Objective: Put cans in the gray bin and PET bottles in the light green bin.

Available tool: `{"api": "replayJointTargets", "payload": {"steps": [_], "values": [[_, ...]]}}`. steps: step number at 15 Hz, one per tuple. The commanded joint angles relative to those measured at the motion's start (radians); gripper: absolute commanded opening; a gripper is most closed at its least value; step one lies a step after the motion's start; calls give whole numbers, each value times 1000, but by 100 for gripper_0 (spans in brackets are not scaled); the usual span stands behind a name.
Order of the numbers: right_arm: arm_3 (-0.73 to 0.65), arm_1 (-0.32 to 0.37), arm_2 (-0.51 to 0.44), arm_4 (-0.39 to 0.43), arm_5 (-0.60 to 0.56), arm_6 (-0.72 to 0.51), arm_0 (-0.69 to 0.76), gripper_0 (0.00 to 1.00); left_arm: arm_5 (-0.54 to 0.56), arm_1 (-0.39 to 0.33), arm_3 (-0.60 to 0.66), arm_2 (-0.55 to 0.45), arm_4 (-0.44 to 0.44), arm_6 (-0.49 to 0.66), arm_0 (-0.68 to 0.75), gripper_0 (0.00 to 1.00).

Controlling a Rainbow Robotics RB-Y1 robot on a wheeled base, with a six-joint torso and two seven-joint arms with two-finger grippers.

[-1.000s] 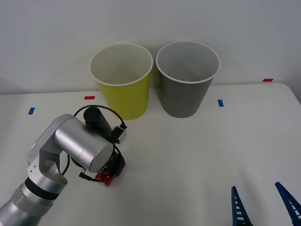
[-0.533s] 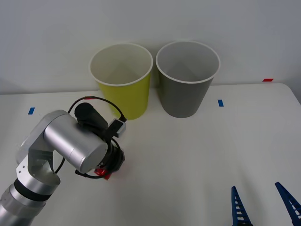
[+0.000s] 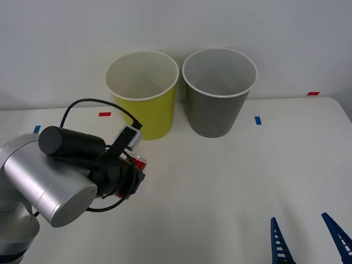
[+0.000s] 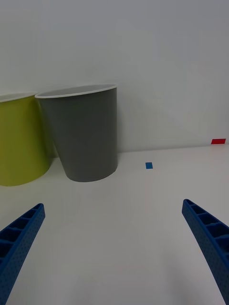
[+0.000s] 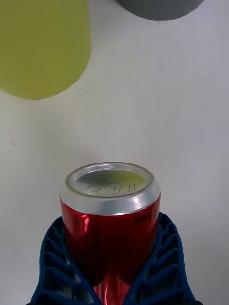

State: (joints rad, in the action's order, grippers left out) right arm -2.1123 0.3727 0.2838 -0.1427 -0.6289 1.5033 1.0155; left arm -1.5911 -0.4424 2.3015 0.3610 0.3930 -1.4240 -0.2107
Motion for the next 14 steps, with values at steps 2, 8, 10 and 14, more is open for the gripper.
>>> {"api": "replayJointTargets", "payload": {"steps": [2, 8, 10, 14], "values": [[0, 0, 0, 0, 0, 0, 0, 100, -1, -7, 95, -25, 23, -3, 34, 0], [0, 0, 0, 0, 0, 0, 0, 100, 80, -6, 188, -79, 70, -44, 34, 0], [0, 0, 0, 0, 0, 0, 0, 100, 160, -6, 223, -142, 130, -134, 36, 0], [0, 0, 0, 0, 0, 0, 0, 100, 264, 25, 251, -284, 293, -256, 36, 0]]}}
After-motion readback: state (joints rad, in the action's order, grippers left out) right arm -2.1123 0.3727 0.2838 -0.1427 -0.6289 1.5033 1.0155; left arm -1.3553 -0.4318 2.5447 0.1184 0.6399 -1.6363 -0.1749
